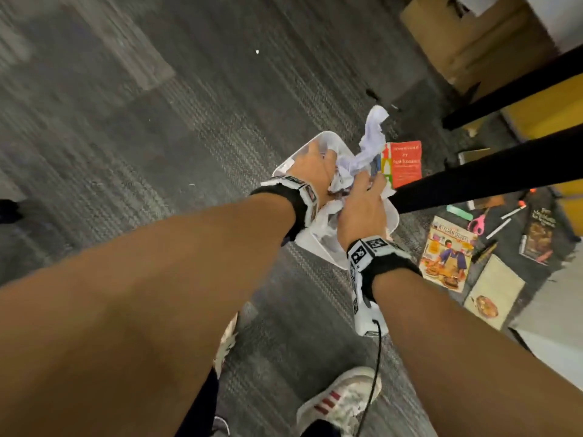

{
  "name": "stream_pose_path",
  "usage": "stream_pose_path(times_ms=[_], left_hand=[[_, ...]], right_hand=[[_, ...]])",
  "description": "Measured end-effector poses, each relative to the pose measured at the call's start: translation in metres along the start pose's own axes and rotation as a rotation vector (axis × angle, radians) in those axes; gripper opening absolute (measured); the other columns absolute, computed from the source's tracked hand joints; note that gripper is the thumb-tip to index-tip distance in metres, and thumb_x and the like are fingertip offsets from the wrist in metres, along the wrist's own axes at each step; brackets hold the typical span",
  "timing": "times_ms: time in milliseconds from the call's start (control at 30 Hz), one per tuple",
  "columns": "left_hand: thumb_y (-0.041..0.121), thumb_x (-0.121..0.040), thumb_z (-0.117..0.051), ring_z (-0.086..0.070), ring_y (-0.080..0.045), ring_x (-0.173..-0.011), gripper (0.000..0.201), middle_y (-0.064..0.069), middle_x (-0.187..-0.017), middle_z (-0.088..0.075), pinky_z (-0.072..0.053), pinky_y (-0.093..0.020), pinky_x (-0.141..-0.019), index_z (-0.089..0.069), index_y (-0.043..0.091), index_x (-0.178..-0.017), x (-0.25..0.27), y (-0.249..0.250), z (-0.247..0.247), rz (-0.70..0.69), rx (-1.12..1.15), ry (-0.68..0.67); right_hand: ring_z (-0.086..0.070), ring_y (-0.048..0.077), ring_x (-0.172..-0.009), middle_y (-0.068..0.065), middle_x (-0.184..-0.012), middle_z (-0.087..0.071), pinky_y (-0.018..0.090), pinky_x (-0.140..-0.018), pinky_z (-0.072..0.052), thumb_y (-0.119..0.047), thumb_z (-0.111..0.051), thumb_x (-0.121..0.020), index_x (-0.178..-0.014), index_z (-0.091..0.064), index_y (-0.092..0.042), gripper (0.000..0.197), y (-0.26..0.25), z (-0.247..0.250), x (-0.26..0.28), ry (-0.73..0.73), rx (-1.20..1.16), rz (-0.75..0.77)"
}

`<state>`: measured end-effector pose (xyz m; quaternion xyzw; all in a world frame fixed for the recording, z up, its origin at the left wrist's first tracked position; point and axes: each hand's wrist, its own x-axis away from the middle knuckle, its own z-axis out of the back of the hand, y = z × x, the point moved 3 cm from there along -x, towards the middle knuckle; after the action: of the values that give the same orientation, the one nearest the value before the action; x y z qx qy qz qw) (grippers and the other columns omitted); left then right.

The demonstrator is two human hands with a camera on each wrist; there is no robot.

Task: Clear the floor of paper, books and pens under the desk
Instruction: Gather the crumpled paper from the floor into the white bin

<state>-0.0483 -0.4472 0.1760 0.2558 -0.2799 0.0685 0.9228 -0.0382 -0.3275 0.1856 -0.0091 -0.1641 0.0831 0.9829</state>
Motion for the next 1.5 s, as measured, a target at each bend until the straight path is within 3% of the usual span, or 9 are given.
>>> stream_pose_path(times_ms=[167, 300, 433, 567, 733, 867, 1100, 1267, 1500], left_hand=[[0.048, -0.078, -0.074, -0.04, -0.035, -0.137, 0.108, -0.012, -0.157, -0.021, -0.038, -0.045, -0.107, -0.006, 0.013, -0.154, -0.022, -0.03, -0.05, -0.034, -0.268, -0.093], [0.054, -0.077, -0.068, -0.027, -0.032, -0.145, 0.115, -0.005, -0.164, -0.001, -0.03, -0.044, -0.113, 0.013, 0.026, -0.153, -0.023, -0.041, -0.067, 0.001, -0.308, -0.152], [0.061, -0.073, -0.066, -0.01, -0.04, -0.148, 0.116, -0.003, -0.163, 0.01, -0.022, -0.053, -0.115, 0.012, 0.03, -0.153, -0.008, -0.025, -0.042, 0.028, -0.159, -0.173], [0.063, -0.077, -0.059, -0.015, -0.03, -0.149, 0.101, 0.002, -0.164, 0.0, -0.025, -0.046, -0.115, -0.001, 0.033, -0.154, 0.012, -0.009, -0.013, 0.006, -0.004, -0.07], [0.04, -0.098, -0.043, -0.024, -0.024, -0.147, 0.067, 0.003, -0.164, -0.005, -0.029, -0.04, -0.115, -0.011, 0.026, -0.155, 0.059, 0.006, 0.017, 0.111, 0.055, 0.017], [0.031, -0.099, -0.042, -0.041, -0.03, -0.136, 0.057, -0.008, -0.155, -0.032, -0.036, -0.04, -0.109, -0.022, 0.018, -0.152, 0.097, 0.02, 0.033, 0.12, 0.065, 0.066], [0.026, -0.096, -0.046, -0.06, -0.031, -0.11, 0.036, -0.011, -0.123, -0.06, -0.051, -0.041, -0.091, -0.047, 0.012, -0.129, 0.144, 0.078, 0.024, 0.057, 0.035, -0.106], [0.025, -0.093, -0.051, -0.062, -0.031, -0.105, 0.025, -0.01, -0.114, -0.064, -0.051, -0.038, -0.087, -0.058, 0.012, -0.114, 0.151, 0.151, -0.012, 0.015, -0.057, -0.172], [0.028, -0.09, -0.05, -0.065, -0.031, -0.102, 0.024, -0.009, -0.11, -0.067, -0.054, -0.04, -0.086, -0.061, 0.017, -0.108, 0.126, 0.282, -0.059, -0.012, -0.123, -0.176]], right_hand=[[-0.036, 0.036, -0.132, 0.019, -0.145, -0.03, 0.045, -0.101, -0.039, -0.015, -0.066, -0.083, -0.142, -0.027, -0.005, 0.071, 0.01, -0.061, -0.007, -0.347, 0.207, 0.061], [-0.03, 0.033, -0.134, 0.013, -0.148, -0.031, 0.047, -0.102, -0.035, -0.026, -0.057, -0.089, -0.142, -0.03, -0.014, 0.061, 0.019, -0.074, -0.01, -0.357, 0.269, 0.047], [-0.034, 0.036, -0.135, 0.014, -0.145, -0.035, 0.05, -0.103, -0.039, -0.023, -0.075, -0.074, -0.146, -0.022, -0.018, 0.09, 0.027, -0.052, -0.011, -0.366, 0.079, -0.005], [-0.038, 0.033, -0.134, 0.015, -0.144, -0.038, 0.043, -0.107, -0.037, -0.022, -0.077, -0.073, -0.149, -0.023, -0.013, 0.094, 0.033, -0.008, 0.007, -0.349, -0.257, -0.043], [-0.04, 0.032, -0.134, 0.015, -0.146, -0.039, 0.037, -0.107, -0.035, -0.017, -0.067, -0.086, -0.145, -0.035, -0.007, 0.068, 0.037, 0.041, 0.036, -0.195, -0.266, -0.048], [-0.046, 0.032, -0.126, 0.014, -0.137, -0.045, 0.037, -0.1, -0.039, -0.017, -0.061, -0.089, -0.136, -0.046, -0.008, 0.05, 0.042, 0.067, 0.062, -0.116, -0.325, -0.089], [-0.054, 0.024, -0.111, 0.006, -0.128, -0.046, 0.023, -0.079, -0.03, -0.021, -0.063, -0.09, -0.122, -0.056, -0.014, 0.034, 0.078, 0.09, 0.116, -0.075, -0.4, -0.168], [-0.054, 0.023, -0.113, 0.004, -0.129, -0.047, 0.029, -0.088, -0.043, -0.023, -0.063, -0.09, -0.114, -0.059, -0.016, 0.025, 0.152, 0.101, 0.143, -0.104, -0.451, -0.229], [-0.06, 0.021, -0.098, 0.005, -0.115, -0.061, 0.027, -0.082, -0.047, -0.025, -0.062, -0.091, -0.106, -0.063, -0.018, 0.017, 0.317, 0.109, 0.161, -0.205, -0.527, -0.358]])
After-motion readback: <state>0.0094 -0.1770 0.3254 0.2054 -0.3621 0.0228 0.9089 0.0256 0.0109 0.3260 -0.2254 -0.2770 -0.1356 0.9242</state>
